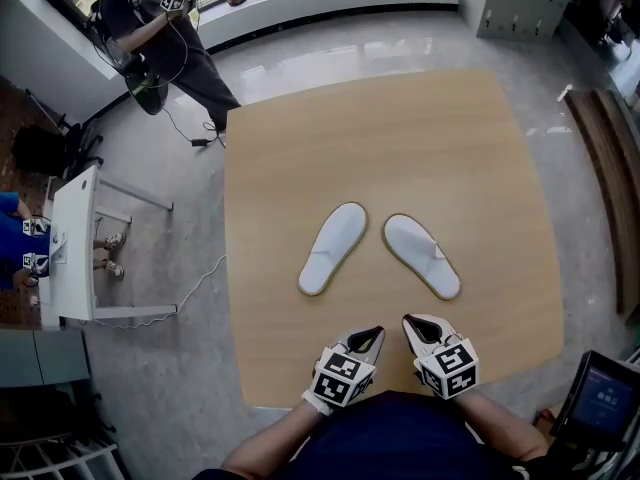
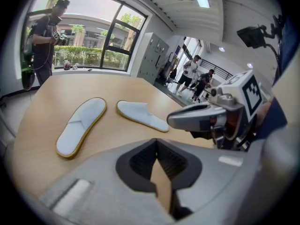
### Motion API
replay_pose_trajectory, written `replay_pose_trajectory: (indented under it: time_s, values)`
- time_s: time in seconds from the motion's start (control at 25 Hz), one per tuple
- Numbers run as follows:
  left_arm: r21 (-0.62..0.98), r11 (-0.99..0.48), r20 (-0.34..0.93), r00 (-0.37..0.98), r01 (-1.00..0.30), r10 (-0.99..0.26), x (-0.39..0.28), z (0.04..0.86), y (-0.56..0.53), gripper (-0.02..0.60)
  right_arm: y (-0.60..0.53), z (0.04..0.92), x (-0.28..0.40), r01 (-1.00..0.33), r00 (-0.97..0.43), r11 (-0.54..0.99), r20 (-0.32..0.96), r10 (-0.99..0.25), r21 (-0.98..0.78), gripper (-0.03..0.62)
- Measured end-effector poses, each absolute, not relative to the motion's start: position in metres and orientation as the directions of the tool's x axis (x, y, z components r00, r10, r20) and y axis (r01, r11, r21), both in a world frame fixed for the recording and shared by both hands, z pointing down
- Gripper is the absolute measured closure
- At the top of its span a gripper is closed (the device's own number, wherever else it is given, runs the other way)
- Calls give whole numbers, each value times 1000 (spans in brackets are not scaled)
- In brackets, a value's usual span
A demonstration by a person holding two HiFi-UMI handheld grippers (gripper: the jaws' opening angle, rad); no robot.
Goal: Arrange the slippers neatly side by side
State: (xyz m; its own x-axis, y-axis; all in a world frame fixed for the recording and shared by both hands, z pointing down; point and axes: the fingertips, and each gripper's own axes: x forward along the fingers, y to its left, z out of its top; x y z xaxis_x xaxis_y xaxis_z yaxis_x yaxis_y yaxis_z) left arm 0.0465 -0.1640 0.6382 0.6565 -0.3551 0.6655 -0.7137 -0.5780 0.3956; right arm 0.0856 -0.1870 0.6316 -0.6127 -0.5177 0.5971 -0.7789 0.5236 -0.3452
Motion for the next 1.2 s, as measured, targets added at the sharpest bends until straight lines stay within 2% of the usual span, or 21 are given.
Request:
replay_pose_trajectory:
  time_s: [0.12, 0.36, 0.64, 0.68, 0.72, 0.76, 0.8, 1.0, 1.2]
  values:
    - [374, -568, 672, 636, -733, -379, 39, 647, -178, 578, -203, 640, 93, -792, -594, 520, 606, -530, -322, 583]
    - [208, -614, 682, 563, -761, -467, 17, 672, -224, 578, -245, 666, 119, -825, -525, 520, 645, -555, -223, 583]
    - [106, -546, 706, 450, -831, -548, -17, 709, -276, 576, -286, 708, 134, -853, -458, 495, 694, -556, -165, 582]
    - [105, -537, 712, 440, -837, -547, -20, 712, -279, 561, -288, 713, 135, -855, -457, 490, 696, -554, -171, 568]
    - [109, -530, 718, 435, -841, -543, -24, 714, -280, 519, -290, 715, 134, -855, -461, 486, 695, -552, -182, 512]
    - [116, -521, 724, 432, -845, -539, -28, 715, -280, 508, -292, 715, 133, -854, -467, 483, 693, -549, -193, 481]
    - [122, -513, 728, 427, -850, -536, -31, 717, -281, 508, -293, 716, 133, -853, -471, 482, 692, -546, -200, 477]
    - [105, -467, 745, 380, -878, -548, -58, 727, -288, 509, -295, 727, 135, -844, -454, 512, 717, -529, -157, 491]
    - [79, -460, 764, 350, -884, -542, -78, 734, -297, 518, -292, 736, 141, -836, -439, 533, 745, -503, -132, 534]
